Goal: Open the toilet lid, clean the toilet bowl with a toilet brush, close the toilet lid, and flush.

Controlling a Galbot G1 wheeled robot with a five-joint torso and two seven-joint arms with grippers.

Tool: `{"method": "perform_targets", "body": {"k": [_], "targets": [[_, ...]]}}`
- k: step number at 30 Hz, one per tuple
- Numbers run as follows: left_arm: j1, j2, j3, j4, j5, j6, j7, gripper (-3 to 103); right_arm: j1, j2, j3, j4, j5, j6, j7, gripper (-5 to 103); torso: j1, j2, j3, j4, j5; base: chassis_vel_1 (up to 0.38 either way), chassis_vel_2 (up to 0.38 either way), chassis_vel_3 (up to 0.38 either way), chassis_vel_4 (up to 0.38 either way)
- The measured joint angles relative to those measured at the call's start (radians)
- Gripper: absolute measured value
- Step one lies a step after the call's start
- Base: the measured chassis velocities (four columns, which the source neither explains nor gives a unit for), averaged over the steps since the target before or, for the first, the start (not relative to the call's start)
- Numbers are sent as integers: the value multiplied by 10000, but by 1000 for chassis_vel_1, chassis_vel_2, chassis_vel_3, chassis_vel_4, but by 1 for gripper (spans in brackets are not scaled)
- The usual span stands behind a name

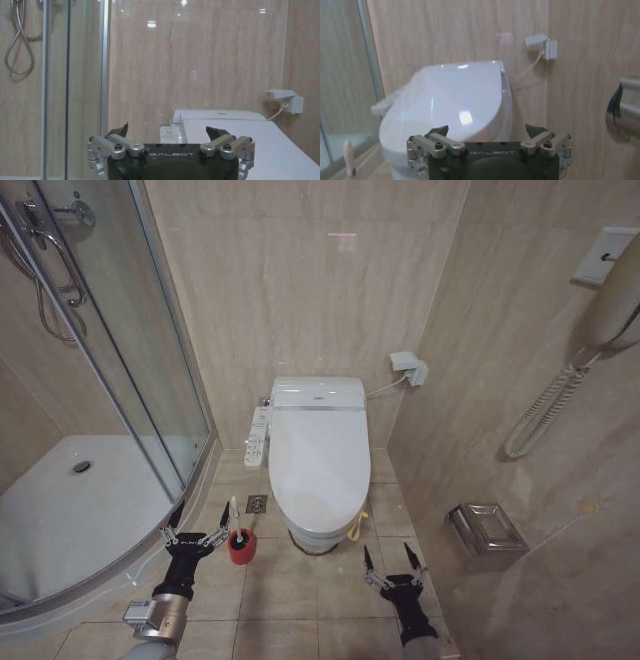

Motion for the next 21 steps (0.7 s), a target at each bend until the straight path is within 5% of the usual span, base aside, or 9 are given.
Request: {"method": "perform_targets", "body": {"k": [21], "targets": [[-1,0,0,0,0,0,0,100,3346,-581,-661,-3943,79,-478,608,100,1,-1,1,3,1,0,0,0,0]]}}
